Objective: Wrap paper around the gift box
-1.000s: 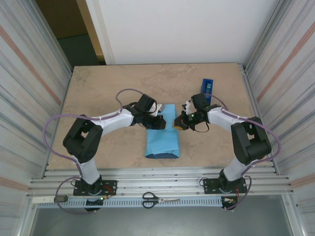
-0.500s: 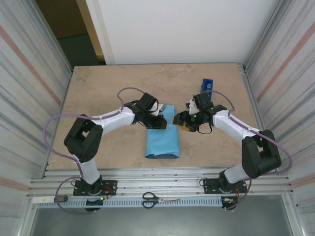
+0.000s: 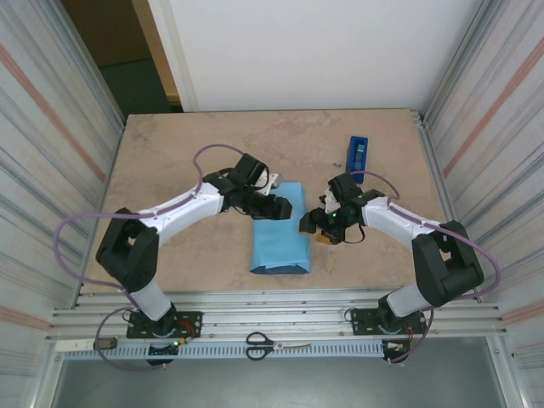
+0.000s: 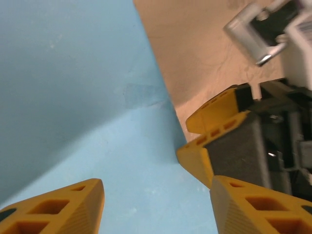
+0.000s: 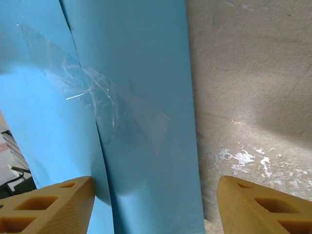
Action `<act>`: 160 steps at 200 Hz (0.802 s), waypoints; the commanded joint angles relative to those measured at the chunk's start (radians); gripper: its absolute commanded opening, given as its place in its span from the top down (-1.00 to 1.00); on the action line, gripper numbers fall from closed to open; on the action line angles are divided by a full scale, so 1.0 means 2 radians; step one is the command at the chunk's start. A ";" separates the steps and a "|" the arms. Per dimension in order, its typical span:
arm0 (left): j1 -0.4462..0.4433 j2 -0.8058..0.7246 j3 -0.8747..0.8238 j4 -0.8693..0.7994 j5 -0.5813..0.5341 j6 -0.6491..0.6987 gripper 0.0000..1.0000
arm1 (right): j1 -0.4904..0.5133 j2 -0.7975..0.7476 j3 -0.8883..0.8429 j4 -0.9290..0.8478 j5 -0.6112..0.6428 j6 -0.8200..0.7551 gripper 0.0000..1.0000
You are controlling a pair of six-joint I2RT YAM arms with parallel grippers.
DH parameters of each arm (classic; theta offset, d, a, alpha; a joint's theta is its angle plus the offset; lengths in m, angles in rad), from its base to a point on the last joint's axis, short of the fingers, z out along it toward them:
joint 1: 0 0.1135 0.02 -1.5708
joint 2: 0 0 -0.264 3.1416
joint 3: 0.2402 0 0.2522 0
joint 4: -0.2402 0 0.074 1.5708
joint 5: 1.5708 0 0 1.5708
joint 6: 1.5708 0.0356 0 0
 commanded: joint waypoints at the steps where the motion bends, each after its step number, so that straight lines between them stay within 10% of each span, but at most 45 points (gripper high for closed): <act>1: 0.013 -0.047 -0.040 -0.010 -0.036 -0.013 -0.29 | 0.008 0.009 -0.008 -0.013 0.004 -0.013 -0.31; 83: 0.107 -0.137 -0.208 0.109 0.033 -0.090 -0.97 | 0.010 -0.063 0.014 0.005 0.049 -0.034 -0.65; 160: 0.145 0.042 -0.097 0.147 0.107 -0.093 -0.87 | -0.032 0.077 0.078 0.088 -0.044 -0.003 -0.71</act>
